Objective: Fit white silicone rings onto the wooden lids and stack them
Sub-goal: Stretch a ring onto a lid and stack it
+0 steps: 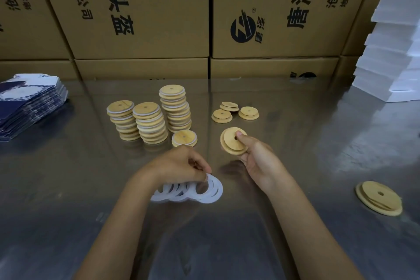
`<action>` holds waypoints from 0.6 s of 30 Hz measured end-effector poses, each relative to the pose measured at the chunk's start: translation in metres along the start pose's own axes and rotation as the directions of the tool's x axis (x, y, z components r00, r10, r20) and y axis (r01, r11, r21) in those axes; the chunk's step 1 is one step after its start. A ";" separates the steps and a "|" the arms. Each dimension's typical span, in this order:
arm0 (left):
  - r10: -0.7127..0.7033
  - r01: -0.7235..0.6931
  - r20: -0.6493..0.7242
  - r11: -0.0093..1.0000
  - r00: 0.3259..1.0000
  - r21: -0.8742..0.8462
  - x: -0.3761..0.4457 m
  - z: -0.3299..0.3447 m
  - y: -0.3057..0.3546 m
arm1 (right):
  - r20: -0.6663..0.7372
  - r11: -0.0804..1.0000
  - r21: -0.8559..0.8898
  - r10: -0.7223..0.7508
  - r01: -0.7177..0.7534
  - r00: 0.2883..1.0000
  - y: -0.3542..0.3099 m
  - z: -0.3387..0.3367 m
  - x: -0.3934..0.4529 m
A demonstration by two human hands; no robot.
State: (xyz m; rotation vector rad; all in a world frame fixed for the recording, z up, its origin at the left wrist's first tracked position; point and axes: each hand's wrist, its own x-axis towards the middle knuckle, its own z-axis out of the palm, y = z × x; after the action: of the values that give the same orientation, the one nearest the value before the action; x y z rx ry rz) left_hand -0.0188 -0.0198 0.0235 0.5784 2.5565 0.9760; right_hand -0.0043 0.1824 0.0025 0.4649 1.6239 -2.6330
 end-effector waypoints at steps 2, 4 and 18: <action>-0.009 0.008 0.023 0.999 1.000 0.032 -0.001 0.001 0.001 | -0.002 1.000 -0.004 -0.013 0.013 1.000 0.001 0.001 0.000; -0.004 0.003 0.007 0.999 1.000 0.054 0.000 0.002 0.002 | -0.002 1.000 0.002 -0.016 0.016 1.000 0.001 0.000 0.000; 0.063 -0.224 -0.304 0.817 0.950 -0.531 -0.001 0.005 0.021 | 0.266 0.992 0.073 0.078 -0.100 0.961 -0.002 0.006 -0.015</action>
State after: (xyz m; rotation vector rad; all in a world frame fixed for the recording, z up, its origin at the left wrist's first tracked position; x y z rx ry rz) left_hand -0.0103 -0.0028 0.0344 0.4909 2.2753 1.8911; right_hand 0.0085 0.1756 0.0110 0.1737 1.3835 -2.5737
